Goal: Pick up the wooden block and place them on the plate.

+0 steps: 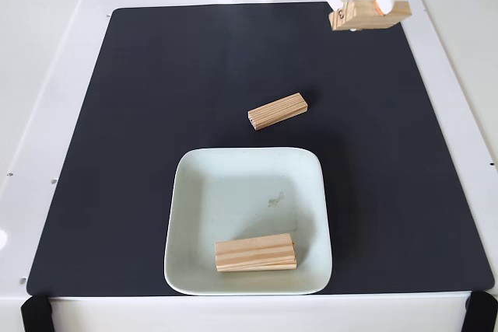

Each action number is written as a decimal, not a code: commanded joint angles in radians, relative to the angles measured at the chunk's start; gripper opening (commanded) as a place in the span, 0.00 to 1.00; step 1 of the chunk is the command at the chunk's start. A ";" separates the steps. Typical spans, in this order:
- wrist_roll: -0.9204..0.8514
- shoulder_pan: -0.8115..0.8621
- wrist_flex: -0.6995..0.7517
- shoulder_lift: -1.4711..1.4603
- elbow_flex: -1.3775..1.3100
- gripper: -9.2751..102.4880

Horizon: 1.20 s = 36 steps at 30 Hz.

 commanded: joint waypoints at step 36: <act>0.253 0.241 0.578 -1.089 -1.413 0.08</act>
